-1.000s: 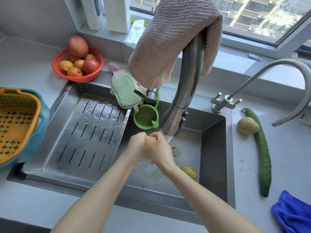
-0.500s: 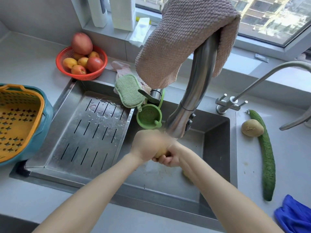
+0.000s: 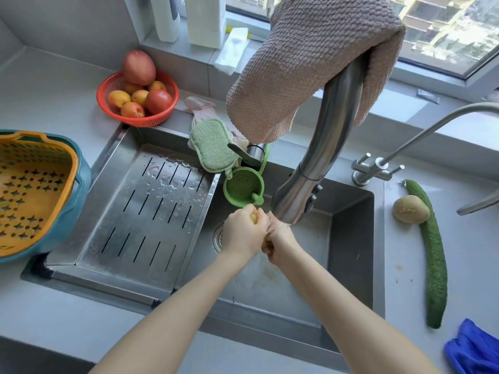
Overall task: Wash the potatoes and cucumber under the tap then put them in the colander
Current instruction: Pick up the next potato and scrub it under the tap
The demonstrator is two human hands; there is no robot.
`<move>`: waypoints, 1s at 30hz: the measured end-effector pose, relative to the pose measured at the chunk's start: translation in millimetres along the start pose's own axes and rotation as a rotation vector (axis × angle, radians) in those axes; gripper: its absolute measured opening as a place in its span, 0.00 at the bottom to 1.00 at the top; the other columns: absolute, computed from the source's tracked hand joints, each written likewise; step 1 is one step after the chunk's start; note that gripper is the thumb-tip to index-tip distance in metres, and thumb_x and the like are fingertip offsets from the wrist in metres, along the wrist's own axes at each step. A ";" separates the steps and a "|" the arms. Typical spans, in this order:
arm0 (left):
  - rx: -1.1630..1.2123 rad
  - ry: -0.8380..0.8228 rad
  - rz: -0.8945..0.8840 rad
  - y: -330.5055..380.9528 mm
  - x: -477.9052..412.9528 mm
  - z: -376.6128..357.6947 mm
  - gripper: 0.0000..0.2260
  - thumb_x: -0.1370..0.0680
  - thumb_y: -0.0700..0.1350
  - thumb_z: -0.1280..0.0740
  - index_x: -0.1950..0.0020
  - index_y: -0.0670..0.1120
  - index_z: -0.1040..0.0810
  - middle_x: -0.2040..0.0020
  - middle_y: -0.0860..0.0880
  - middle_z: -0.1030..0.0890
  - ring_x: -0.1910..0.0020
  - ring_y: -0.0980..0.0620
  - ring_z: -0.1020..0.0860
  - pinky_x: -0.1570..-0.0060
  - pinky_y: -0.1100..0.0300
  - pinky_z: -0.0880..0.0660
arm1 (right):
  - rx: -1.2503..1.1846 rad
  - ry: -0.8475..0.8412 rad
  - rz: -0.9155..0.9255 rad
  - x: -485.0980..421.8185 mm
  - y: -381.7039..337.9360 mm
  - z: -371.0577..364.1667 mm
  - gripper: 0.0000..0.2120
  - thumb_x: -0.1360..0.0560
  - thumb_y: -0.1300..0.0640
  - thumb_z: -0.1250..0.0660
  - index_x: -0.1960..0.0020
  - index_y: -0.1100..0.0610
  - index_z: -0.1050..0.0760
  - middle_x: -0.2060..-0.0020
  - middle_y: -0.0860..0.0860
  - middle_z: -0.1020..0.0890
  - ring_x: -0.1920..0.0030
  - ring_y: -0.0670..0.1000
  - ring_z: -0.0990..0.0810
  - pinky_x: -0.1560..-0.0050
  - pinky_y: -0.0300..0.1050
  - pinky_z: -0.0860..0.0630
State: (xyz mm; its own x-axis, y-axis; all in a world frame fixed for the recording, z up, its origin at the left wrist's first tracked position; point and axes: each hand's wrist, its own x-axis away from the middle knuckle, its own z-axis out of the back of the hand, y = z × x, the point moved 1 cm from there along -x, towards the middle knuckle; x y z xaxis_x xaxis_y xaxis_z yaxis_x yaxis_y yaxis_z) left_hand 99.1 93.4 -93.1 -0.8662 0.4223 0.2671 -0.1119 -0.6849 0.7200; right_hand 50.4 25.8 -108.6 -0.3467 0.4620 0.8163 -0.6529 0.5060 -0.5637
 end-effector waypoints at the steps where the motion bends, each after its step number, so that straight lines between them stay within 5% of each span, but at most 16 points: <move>1: -0.015 -0.033 0.048 2.1 -2.9 1.6 0.15 0.23 0.45 0.39 0.68 0.43 0.33 0.61 0.37 0.20 0.58 0.35 0.26 0.63 0.52 0.31 | 0.052 0.041 0.036 0.2 2.7 0.0 0.12 0.31 0.54 0.38 0.71 0.54 0.33 0.83 0.49 0.31 0.79 0.49 0.35 0.77 0.37 0.42; 4: 0.021 -0.221 0.297 4.5 -14.2 5.6 0.16 0.21 0.46 0.43 0.58 0.37 0.22 0.55 0.36 0.19 0.61 0.38 0.23 0.70 0.56 0.28 | 0.261 0.160 0.127 12.0 4.3 0.7 0.17 0.38 0.41 0.41 0.64 0.54 0.24 0.67 0.54 0.18 0.63 0.57 0.23 0.63 0.44 0.32; 7: 0.352 -0.575 0.645 -2.3 -19.8 7.3 0.13 0.23 0.45 0.45 0.57 0.41 0.23 0.64 0.39 0.19 0.73 0.42 0.20 0.83 0.68 0.35 | 0.480 0.293 0.397 24.1 6.8 8.2 0.32 0.36 0.36 0.52 0.52 0.57 0.21 0.54 0.56 0.17 0.50 0.60 0.21 0.54 0.46 0.31; 11: 0.697 -0.874 0.861 -12.9 -19.2 14.1 0.15 0.22 0.51 0.43 0.57 0.43 0.23 0.67 0.43 0.19 0.74 0.46 0.19 0.89 0.70 0.39 | 0.534 0.227 0.737 19.6 14.8 15.7 0.34 0.33 0.34 0.57 0.57 0.60 0.25 0.64 0.54 0.21 0.60 0.56 0.24 0.59 0.46 0.33; 15: 0.768 -0.648 0.827 -14.4 -18.2 10.9 0.19 0.19 0.55 0.46 0.55 0.43 0.25 0.67 0.42 0.21 0.78 0.45 0.22 0.86 0.70 0.37 | 0.553 0.054 0.859 16.3 20.6 21.2 0.26 0.24 0.39 0.54 0.49 0.56 0.25 0.55 0.51 0.20 0.54 0.46 0.25 0.54 0.43 0.30; 18: 0.726 -0.388 0.758 -9.5 -13.4 10.3 0.17 0.18 0.48 0.49 0.61 0.43 0.28 0.75 0.45 0.24 0.79 0.48 0.25 0.80 0.67 0.35 | 0.505 -0.048 0.750 21.1 26.9 23.1 0.21 0.26 0.37 0.44 0.43 0.49 0.27 0.48 0.48 0.22 0.49 0.41 0.25 0.48 0.40 0.27; 23: 0.592 -0.152 0.638 1.0 2.6 1.4 0.17 0.21 0.44 0.48 0.58 0.38 0.23 0.61 0.40 0.22 0.63 0.42 0.23 0.71 0.59 0.26 | 0.209 0.033 0.549 16.1 18.6 13.0 0.24 0.35 0.39 0.33 0.48 0.56 0.24 0.61 0.53 0.16 0.62 0.53 0.17 0.70 0.42 0.25; 25: 0.482 -0.030 0.498 0.5 9.7 -4.7 0.21 0.20 0.47 0.49 0.59 0.37 0.22 0.57 0.36 0.19 0.57 0.37 0.20 0.62 0.49 0.21 | 0.081 0.006 0.482 17.4 12.1 10.2 0.22 0.34 0.44 0.33 0.49 0.61 0.26 0.65 0.53 0.19 0.71 0.51 0.20 0.75 0.41 0.28; 28: 0.361 0.008 0.298 -1.9 18.9 -6.3 0.21 0.23 0.54 0.48 0.67 0.42 0.28 0.62 0.37 0.18 0.59 0.37 0.20 0.56 0.47 0.21 | 0.027 -0.034 0.325 17.0 0.5 9.3 0.07 0.27 0.57 0.35 0.61 0.57 0.30 0.77 0.51 0.26 0.80 0.49 0.31 0.77 0.37 0.36; 30: 0.336 -0.031 0.227 -4.9 20.8 -6.2 0.18 0.25 0.58 0.43 0.66 0.45 0.29 0.65 0.41 0.19 0.63 0.39 0.20 0.58 0.49 0.21 | 0.048 -0.030 0.221 14.5 -8.7 9.6 0.13 0.27 0.62 0.37 0.68 0.55 0.33 0.84 0.50 0.31 0.83 0.49 0.35 0.75 0.36 0.40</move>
State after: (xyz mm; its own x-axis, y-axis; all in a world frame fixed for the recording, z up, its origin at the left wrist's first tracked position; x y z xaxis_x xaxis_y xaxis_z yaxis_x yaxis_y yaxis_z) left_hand 78.6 101.8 -95.0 -0.8349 0.3037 0.4590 0.2506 -0.5328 0.8083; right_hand 44.5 21.2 -90.6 -0.5043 0.5358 0.6772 -0.5895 0.3595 -0.7234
